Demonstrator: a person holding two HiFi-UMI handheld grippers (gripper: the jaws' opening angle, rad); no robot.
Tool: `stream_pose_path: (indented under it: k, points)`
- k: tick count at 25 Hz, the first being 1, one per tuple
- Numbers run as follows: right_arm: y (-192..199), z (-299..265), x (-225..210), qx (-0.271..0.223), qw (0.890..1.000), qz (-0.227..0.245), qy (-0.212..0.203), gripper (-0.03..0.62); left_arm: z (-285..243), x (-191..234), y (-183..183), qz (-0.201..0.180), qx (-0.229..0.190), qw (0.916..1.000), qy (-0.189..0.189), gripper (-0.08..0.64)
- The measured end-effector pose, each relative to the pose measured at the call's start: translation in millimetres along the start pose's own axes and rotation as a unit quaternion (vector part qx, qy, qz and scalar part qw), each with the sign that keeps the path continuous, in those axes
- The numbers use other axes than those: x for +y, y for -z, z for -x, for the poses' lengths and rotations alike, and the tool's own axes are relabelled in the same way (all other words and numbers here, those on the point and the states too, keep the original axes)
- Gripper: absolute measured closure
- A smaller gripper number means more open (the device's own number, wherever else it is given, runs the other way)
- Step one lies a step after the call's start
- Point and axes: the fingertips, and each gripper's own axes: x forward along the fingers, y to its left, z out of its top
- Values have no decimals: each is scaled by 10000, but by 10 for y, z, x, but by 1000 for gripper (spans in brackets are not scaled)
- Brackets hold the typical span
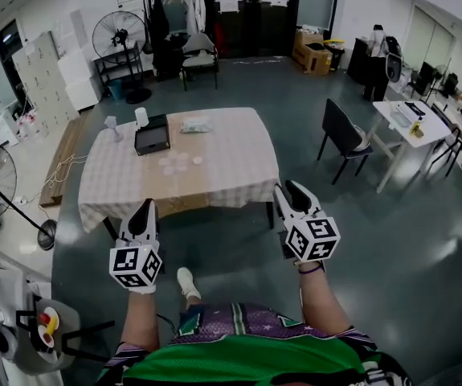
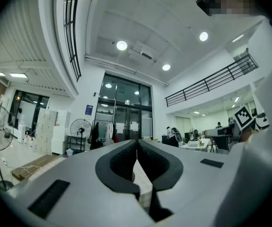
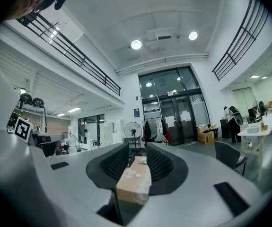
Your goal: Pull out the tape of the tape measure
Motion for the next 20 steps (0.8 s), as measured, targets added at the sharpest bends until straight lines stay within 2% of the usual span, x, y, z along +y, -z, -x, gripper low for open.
stream_pose_path:
  k: [3, 10, 20]
  points:
    - [-8, 73, -64, -40, 9999, 10, 155, 579, 55, 32, 8, 106, -36, 9999, -46, 537]
    - [66, 127, -25, 60, 9996, 157, 221, 588, 108, -31, 104, 37, -2, 10000, 79, 537]
    - [144, 144, 4, 197, 9996, 111, 193, 588, 160, -64, 141, -66, 102, 9999, 7, 536]
